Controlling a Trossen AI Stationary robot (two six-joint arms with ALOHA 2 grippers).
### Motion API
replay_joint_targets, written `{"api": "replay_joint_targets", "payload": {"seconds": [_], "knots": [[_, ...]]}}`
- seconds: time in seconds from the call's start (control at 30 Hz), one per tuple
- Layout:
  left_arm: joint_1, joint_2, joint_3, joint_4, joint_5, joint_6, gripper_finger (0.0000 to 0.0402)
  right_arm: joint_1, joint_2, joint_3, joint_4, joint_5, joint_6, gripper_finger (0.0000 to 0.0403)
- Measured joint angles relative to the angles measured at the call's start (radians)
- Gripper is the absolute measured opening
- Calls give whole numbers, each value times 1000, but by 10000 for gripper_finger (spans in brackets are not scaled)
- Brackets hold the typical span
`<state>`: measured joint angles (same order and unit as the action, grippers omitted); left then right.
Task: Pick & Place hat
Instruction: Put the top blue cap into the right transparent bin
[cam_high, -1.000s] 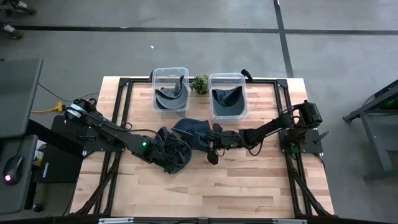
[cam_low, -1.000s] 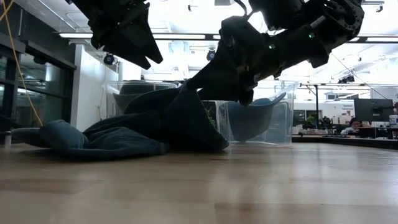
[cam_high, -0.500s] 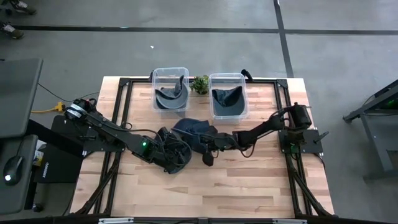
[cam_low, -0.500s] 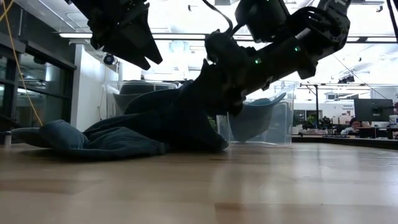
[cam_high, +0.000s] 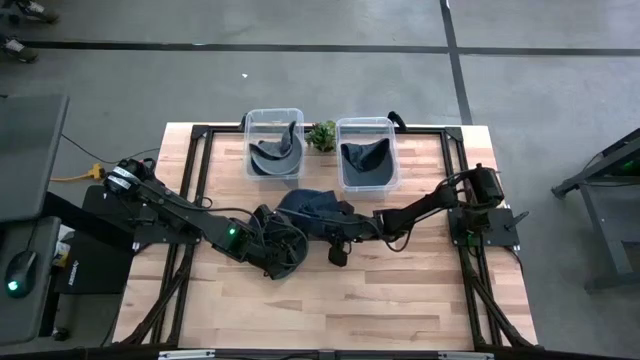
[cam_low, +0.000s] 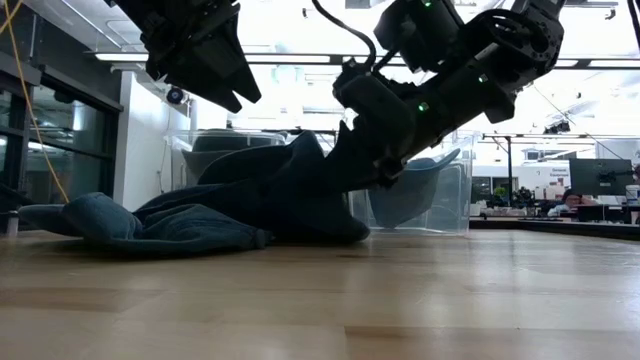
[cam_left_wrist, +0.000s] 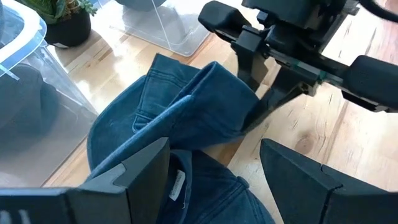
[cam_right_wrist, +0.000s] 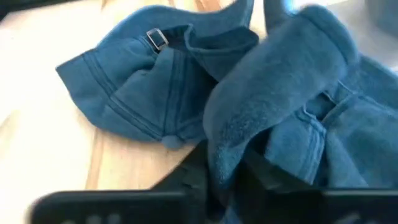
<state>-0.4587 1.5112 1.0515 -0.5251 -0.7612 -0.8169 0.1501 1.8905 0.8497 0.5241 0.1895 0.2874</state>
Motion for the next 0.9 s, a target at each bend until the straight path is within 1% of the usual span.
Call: {"api": "replay_joint_targets", "payload": {"seconds": [0.07,0.1,0.27,0.47,0.53,0.73,0.9], "knots": [[0,0,0,1,0,0,247,0,-2,0,1,-12,-16,20],[0,0,0,1,0,0,247,0,-4,0,-6,-16,-30,11],[0,0,0,1,14,0,247,1,-40,-1,-74,-11,-58,4],[0,0,0,1,14,-1,247,28,-143,-1,-185,85,-105,2],[0,0,0,2,14,-1,247,38,-176,-1,-216,99,-118,2],[0,0,0,11,10,-4,247,55,-266,-1,-310,91,-139,1],[0,0,0,33,9,-3,247,69,-333,-1,-349,92,-160,1]]}}
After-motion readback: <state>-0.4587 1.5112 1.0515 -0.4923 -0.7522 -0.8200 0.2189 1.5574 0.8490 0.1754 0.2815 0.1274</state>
